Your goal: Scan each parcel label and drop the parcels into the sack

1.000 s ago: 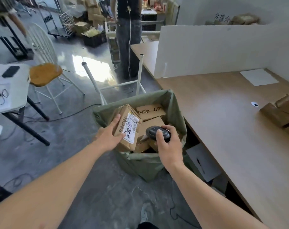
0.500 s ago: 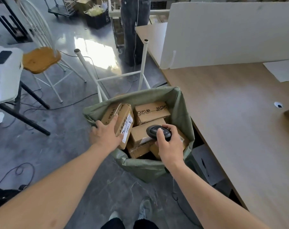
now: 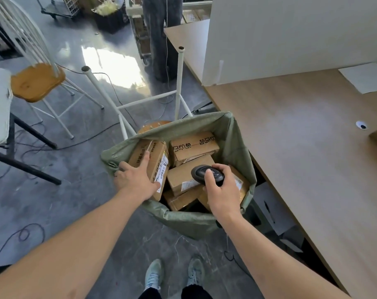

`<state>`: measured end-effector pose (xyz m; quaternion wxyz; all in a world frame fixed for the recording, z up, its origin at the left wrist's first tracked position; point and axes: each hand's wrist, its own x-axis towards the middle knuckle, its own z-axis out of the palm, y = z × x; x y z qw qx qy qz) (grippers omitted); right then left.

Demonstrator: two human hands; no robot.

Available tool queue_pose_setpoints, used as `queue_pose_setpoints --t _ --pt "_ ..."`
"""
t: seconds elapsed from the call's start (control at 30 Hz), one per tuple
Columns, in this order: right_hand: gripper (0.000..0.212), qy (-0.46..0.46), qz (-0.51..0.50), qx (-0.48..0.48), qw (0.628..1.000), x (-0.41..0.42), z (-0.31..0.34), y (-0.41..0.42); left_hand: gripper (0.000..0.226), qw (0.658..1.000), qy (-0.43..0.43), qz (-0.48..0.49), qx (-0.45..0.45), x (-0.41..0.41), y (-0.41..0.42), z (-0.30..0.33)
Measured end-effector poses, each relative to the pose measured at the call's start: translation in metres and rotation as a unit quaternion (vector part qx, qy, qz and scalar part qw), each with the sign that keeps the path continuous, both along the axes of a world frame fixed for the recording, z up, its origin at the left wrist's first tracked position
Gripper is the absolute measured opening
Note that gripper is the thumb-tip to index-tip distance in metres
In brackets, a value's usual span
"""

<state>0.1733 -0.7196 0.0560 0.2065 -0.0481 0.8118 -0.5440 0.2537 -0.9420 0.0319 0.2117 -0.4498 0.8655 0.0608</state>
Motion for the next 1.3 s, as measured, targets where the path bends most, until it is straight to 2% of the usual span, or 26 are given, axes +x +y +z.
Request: queue_pose_setpoints --t 0.2,0.3,0.4,0.5,0.63,0.77,0.93,1.03,1.2,1.3 --pt "0.021 0.002 -0.004 0.009 1.0 0.002 0.0 -0.005 0.108 0.995 0.002 -0.029 0.093 0.001 -0.021 0.004" --pt "0.018 0.004 -0.009 0.011 1.0 0.003 -0.001 -0.007 0.105 0.984 0.023 -0.052 0.167 0.001 -0.028 -0.002" --pt "0.016 0.007 -0.014 0.011 1.0 0.003 -0.004 -0.006 0.093 0.979 0.068 -0.046 0.186 -0.004 -0.026 -0.008" --pt "0.017 0.012 -0.021 0.02 0.999 0.003 -0.006 -0.004 0.079 0.975 0.131 -0.039 0.174 -0.007 -0.022 -0.013" --pt "0.027 0.004 -0.032 0.006 0.999 0.005 -0.008 -0.001 0.069 0.972 0.155 -0.065 0.164 -0.004 -0.015 -0.02" --pt "0.014 -0.001 -0.037 0.011 0.999 0.007 -0.012 0.003 0.073 0.971 0.146 -0.101 0.161 0.004 -0.009 -0.032" --pt "0.016 -0.007 -0.039 0.008 0.999 0.01 -0.018 0.009 0.054 0.979 0.092 -0.165 0.076 0.008 -0.001 -0.035" --pt "0.018 -0.014 -0.04 0.018 0.999 0.012 -0.024 0.014 0.048 0.975 0.049 -0.206 0.073 0.0 0.002 -0.034" --pt "0.018 -0.018 -0.042 0.022 0.999 0.015 -0.026 0.015 0.059 0.97 0.069 -0.21 0.105 -0.011 0.006 -0.029" --pt "0.019 -0.011 -0.044 0.025 0.999 0.016 -0.019 0.012 0.056 0.967 0.067 -0.226 0.098 -0.018 0.011 -0.02"
